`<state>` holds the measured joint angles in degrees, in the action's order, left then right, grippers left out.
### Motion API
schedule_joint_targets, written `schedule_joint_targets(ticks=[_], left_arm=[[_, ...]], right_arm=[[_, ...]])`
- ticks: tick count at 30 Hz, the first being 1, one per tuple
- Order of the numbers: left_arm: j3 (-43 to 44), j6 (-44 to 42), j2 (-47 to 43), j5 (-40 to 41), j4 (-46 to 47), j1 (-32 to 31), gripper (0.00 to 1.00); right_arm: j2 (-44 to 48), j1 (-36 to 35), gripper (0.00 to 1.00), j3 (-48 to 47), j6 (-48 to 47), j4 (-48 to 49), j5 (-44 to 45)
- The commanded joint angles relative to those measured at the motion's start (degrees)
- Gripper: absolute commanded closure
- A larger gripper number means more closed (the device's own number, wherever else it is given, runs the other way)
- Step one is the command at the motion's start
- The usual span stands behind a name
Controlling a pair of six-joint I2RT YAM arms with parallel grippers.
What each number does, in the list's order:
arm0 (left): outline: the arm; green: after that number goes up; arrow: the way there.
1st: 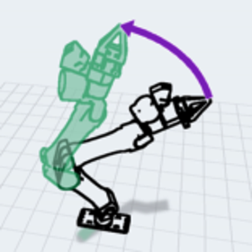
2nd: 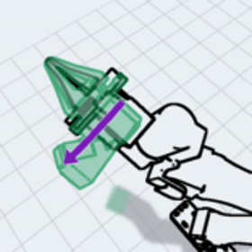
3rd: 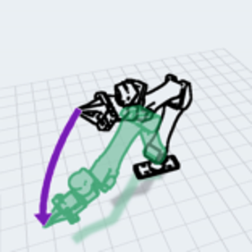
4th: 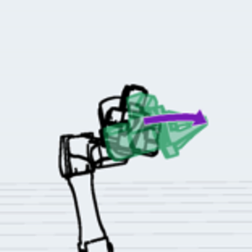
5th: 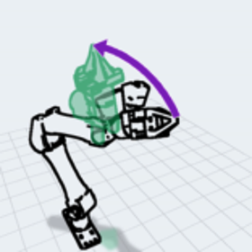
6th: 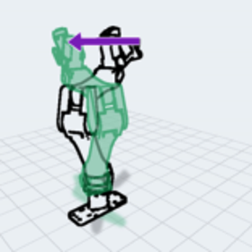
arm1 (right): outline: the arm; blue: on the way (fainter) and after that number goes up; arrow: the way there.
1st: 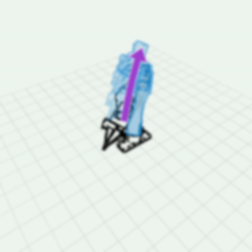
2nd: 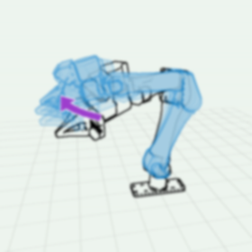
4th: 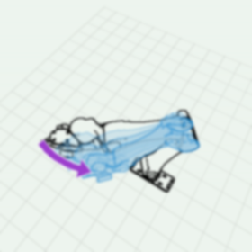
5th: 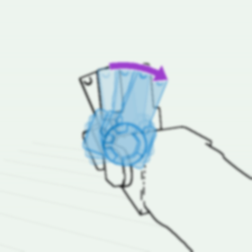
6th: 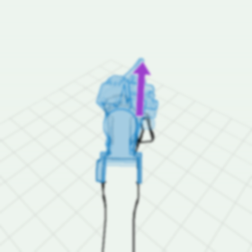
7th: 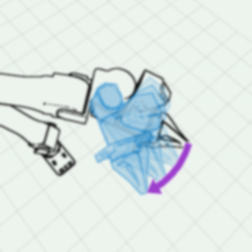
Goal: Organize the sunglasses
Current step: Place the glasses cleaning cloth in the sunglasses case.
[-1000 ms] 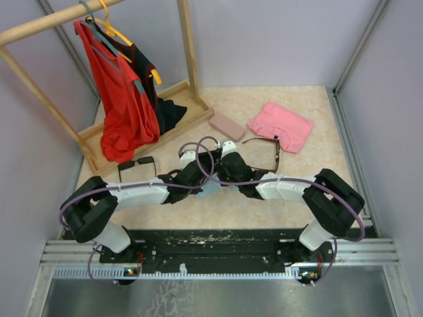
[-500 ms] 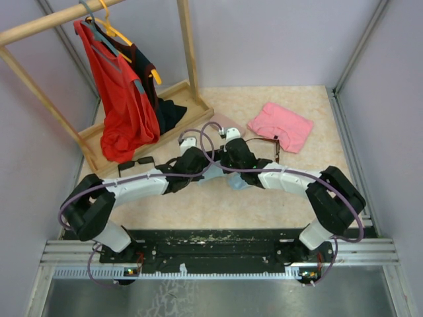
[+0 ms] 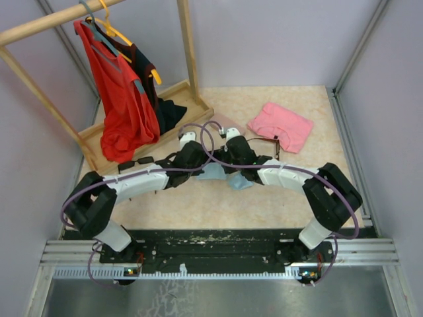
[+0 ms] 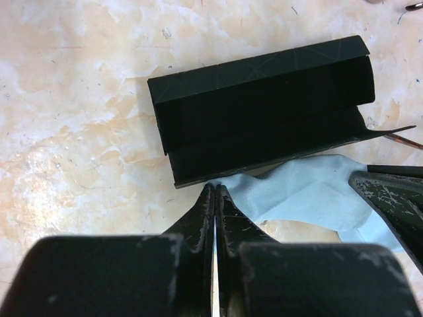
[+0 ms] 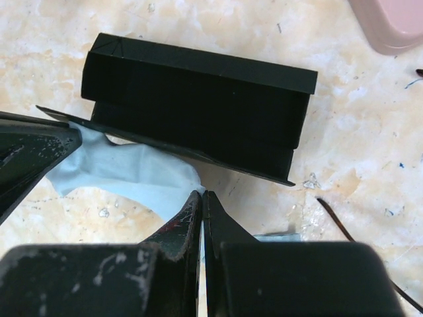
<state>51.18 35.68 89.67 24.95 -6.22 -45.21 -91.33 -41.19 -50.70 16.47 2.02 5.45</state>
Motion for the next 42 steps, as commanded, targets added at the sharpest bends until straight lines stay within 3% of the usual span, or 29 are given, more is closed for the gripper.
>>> schedule_joint_targets(ticks=[1, 13, 23, 42], left_arm=[[-1.2, -0.1, -2.5, -2.0, 0.3, 0.2, 0.99], [-0.3, -1.0, -9.1, -2.2, -1.2, 0.2, 0.99], [3.2, -2.6, -3.3, -0.7, 1.6, 0.7, 0.99], [2.4, -3.6, 4.8, -1.0, 7.5, 3.2, 0.99]], right_arm=[[3.5, 0.5, 1.00, -1.4, -0.2, 0.3, -3.0], [6.9, 0.5, 1.00, -5.5, -0.2, -3.7, -2.7], [1.2, 0.7, 1.00, -10.8, -2.3, -4.9, -0.3], [-7.7, 4.1, 1.00, -10.7, -3.7, -2.1, -2.0]])
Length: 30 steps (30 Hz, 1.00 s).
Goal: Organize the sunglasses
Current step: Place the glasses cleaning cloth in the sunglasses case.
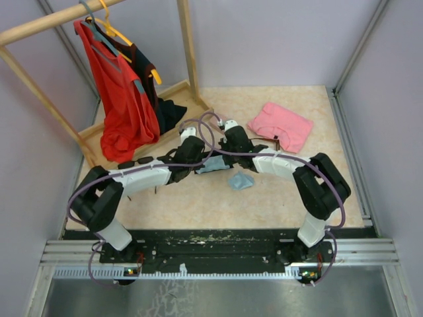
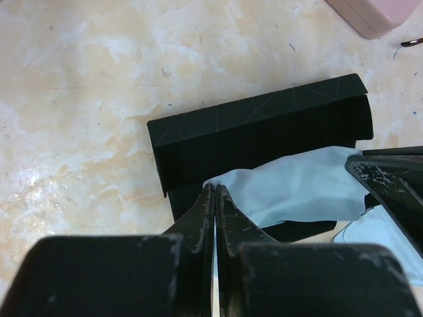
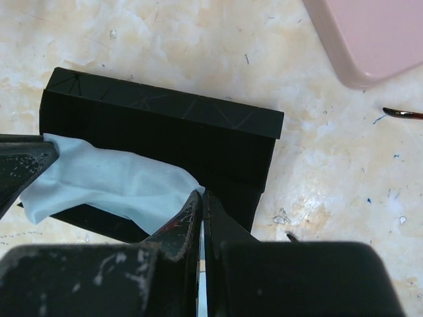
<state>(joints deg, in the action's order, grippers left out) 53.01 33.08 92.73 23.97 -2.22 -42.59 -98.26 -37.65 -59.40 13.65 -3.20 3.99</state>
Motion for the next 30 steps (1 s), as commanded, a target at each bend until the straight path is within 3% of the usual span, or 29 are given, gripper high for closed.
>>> schedule_joint_targets(ticks=[1, 30], left_arm=[[0.7, -0.9, 2.2, 0.0, 3.8, 0.6, 0.99], [1.0, -2.8, 7.3, 3.8, 9.7, 1.9, 0.99]], right_arm=[[-1.1, 0.6, 1.00, -2.0, -0.9, 3.4, -0.5], [-4.9, 1.9, 1.00, 0.4, -0.6, 11.6, 2.6]])
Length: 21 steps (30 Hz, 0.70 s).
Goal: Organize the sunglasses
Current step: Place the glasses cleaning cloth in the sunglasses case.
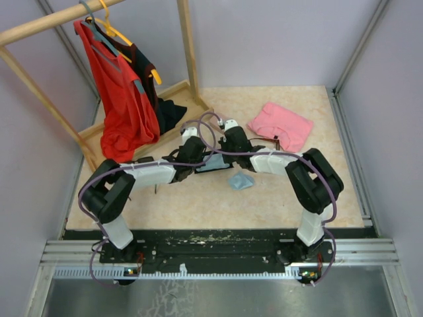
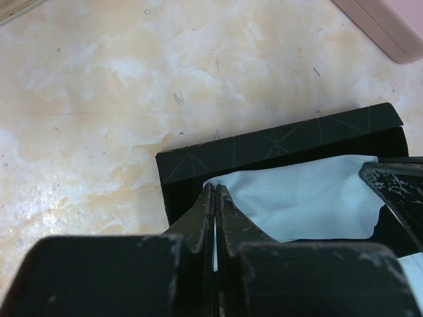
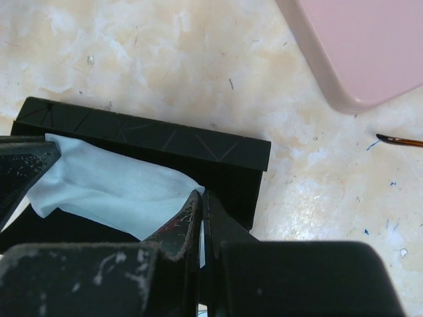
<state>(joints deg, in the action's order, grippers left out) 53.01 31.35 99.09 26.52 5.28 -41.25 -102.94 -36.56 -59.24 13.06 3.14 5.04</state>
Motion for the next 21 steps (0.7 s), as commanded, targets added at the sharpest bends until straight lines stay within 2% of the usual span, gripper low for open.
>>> schedule_joint_targets(ticks=[1, 21], left_arm=[[1.0, -1.3, 1.0, 1.5, 2.4, 0.6, 0.99], [0.9, -1.8, 2.9, 2.7, 5.0, 1.4, 0.99]], right_arm=[[-0.3, 0.8, 1.00, 0.5, 0.1, 5.6, 1.6], [-2.4, 1.4, 1.00, 0.6, 1.2, 9.0, 3.9]])
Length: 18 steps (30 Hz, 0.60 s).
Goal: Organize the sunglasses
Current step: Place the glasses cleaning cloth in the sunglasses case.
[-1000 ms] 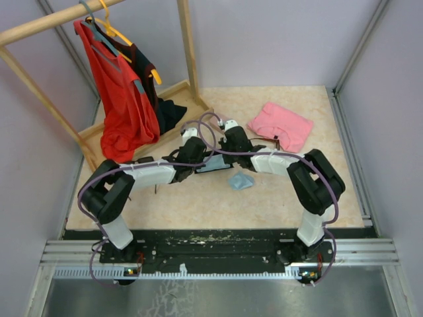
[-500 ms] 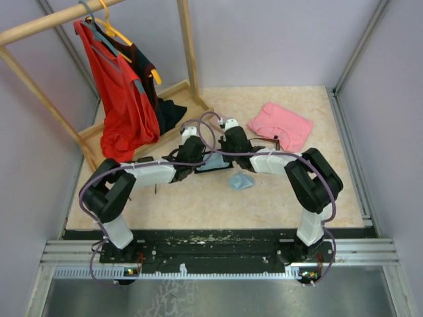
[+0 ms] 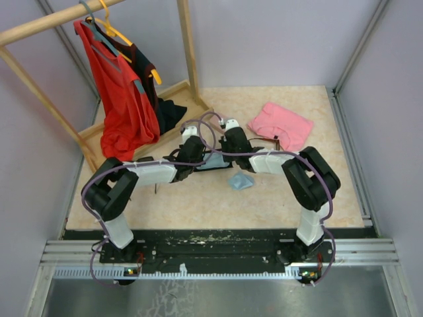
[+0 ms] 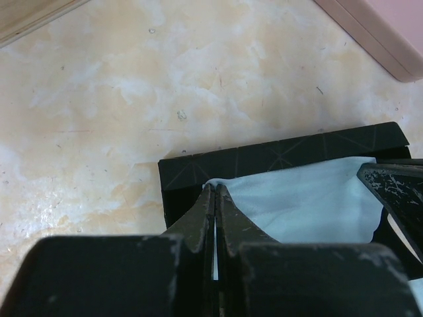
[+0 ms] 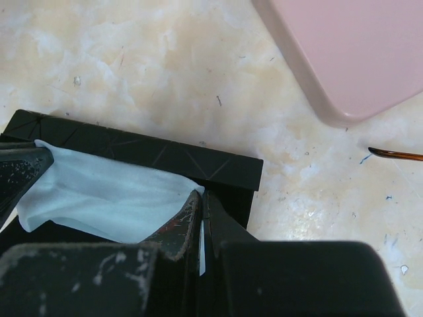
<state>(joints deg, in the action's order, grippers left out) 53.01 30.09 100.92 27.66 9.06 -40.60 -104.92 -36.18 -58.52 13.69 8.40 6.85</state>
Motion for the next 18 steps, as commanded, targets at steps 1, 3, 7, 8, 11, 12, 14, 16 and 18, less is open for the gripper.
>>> schedule_joint_targets(ticks=[1, 3, 7, 8, 11, 12, 14, 16, 18], left_arm=[[0.9, -0.6, 1.1, 1.7, 1.3, 0.7, 0.99], [0.9, -0.7, 1.3, 1.9, 1.3, 0.7, 0.99], [0.7, -0.8, 1.7, 2.6, 1.9, 0.7, 0.99], [0.5, -0.9, 1.7, 2.8, 2.3, 0.7, 0.99], [0.1, -1.2, 1.9, 3.9, 3.1, 0.7, 0.99], [-0.1, -1.3, 2.0, 4.3, 3.4, 0.8, 0.99], [-0.2, -1.6, 2.2, 4.9, 3.9, 0.8, 0.99], [-0.4, -1.8, 2.3, 5.6, 4.4, 0.7, 0.99], [-0.8, -1.9, 2.4, 6.1, 5.1, 0.8, 0.99]], right_arm=[[-0.6, 1.0, 1.00, -0.2, 0.5, 3.7, 2.0], [-0.8, 1.0, 1.00, -0.1, 0.7, 4.1, 2.1], [-1.1, 1.1, 1.00, 0.8, 1.2, 6.1, 2.4], [-1.2, 1.1, 1.00, 1.2, 1.3, 6.9, 2.5], [-1.7, 1.1, 1.00, 1.8, 1.5, 8.4, 3.1], [-1.9, 1.1, 1.00, 2.0, 1.6, 8.9, 3.2], [-2.4, 1.0, 1.00, 2.1, 1.7, 9.5, 3.5], [-2.6, 1.1, 1.00, 2.4, 1.9, 10.2, 3.8], [-2.9, 1.1, 1.00, 2.5, 2.0, 10.6, 4.2]])
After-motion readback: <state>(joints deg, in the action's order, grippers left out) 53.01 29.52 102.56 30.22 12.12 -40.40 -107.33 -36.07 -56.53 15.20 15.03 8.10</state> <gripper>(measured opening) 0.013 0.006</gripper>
